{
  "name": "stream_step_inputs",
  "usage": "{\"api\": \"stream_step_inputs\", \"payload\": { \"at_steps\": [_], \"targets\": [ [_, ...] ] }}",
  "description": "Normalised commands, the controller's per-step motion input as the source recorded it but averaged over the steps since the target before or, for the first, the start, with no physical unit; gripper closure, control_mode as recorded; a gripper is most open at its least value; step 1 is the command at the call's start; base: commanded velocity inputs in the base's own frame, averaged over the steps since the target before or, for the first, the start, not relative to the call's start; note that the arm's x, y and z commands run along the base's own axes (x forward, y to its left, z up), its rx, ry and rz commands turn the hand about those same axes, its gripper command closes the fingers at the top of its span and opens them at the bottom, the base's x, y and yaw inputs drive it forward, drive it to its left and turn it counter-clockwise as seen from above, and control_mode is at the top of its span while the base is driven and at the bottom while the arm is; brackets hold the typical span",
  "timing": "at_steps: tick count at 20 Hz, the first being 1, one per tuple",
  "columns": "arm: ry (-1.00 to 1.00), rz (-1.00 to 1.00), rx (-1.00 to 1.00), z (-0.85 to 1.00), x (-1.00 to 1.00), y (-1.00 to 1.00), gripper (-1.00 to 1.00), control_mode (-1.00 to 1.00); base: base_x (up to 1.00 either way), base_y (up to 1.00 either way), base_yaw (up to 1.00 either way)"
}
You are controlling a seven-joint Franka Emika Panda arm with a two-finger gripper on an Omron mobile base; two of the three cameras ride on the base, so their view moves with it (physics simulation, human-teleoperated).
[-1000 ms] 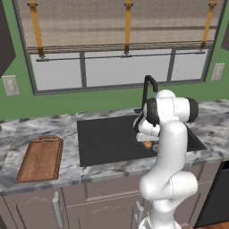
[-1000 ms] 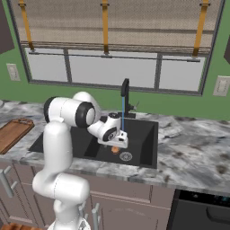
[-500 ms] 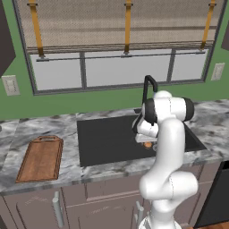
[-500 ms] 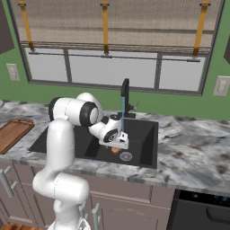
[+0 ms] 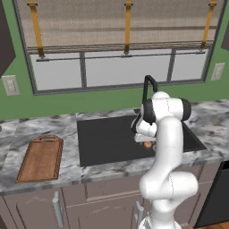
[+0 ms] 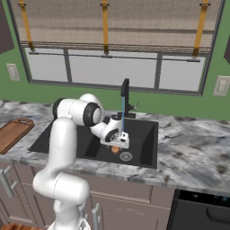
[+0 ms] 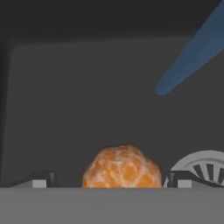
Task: Pick the tangerine from the sink and place it on the cutting board to airdry. Then turn off the sink faucet.
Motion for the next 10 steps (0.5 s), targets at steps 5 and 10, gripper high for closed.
{"api": "stream_step_inputs", "payload": {
  "at_steps": [5, 10],
  "targets": [
    [0.0, 0.0, 0.0, -0.13, 0.06, -0.02, -1.0, -1.0, 0.0, 0.0, 0.0],
    [0.01, 0.0, 0.0, -0.13, 0.0, 0.0, -1.0, -1.0, 0.0, 0.0, 0.0]
  ]
}}
